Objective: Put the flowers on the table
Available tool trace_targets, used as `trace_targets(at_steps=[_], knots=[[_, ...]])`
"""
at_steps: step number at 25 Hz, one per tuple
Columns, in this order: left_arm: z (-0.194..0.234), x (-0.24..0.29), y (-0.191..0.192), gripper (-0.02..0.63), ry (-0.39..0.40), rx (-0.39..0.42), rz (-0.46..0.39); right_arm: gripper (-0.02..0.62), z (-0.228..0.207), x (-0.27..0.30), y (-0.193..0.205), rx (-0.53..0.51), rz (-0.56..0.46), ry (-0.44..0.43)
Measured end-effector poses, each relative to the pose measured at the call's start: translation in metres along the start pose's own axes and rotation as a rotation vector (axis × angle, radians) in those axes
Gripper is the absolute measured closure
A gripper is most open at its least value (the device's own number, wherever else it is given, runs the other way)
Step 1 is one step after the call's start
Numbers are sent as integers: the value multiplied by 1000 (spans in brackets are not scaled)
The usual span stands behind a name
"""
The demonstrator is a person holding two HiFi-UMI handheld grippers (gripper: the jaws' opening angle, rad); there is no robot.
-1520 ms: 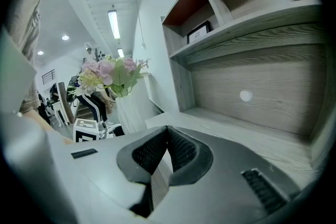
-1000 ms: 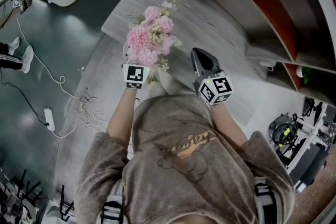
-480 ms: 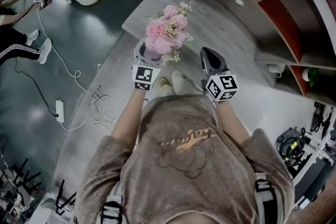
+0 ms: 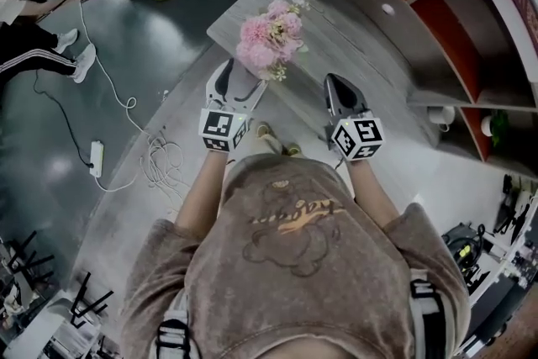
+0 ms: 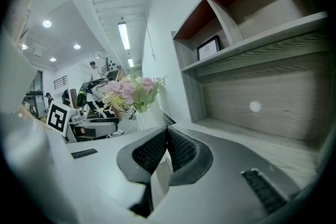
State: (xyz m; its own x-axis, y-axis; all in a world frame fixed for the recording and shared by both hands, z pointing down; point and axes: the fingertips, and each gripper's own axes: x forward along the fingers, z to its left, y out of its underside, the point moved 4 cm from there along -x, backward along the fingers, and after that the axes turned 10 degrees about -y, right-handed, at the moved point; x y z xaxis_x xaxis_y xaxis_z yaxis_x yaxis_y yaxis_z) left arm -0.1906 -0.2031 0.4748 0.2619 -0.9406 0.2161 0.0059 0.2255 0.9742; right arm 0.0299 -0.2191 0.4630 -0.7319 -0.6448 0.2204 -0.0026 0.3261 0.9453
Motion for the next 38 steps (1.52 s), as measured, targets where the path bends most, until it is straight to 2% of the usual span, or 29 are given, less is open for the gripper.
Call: trace_targets(at_steps=[9, 13, 17, 23, 30, 38], knots=[[-25, -52, -18, 239, -91, -68, -29, 600, 19, -31, -13, -67, -31, -119], [-38, -71, -25, 345, -114, -81, -49, 600, 21, -46, -17, -80, -54, -141], [-48, -83, -31, 481, -117, -87, -68, 600, 23, -53, -20, -86, -76, -152], [-50, -94, -37, 585, -166, -74, -70, 600, 29, -59, -24, -114, -91, -174], [-51, -100, -34, 588, -189, -80, -50, 601, 31, -66, -19, -93, -97, -160], [-64, -99, -34, 588, -177, -109, -56, 601, 31, -71, -19, -81, -100, -155]])
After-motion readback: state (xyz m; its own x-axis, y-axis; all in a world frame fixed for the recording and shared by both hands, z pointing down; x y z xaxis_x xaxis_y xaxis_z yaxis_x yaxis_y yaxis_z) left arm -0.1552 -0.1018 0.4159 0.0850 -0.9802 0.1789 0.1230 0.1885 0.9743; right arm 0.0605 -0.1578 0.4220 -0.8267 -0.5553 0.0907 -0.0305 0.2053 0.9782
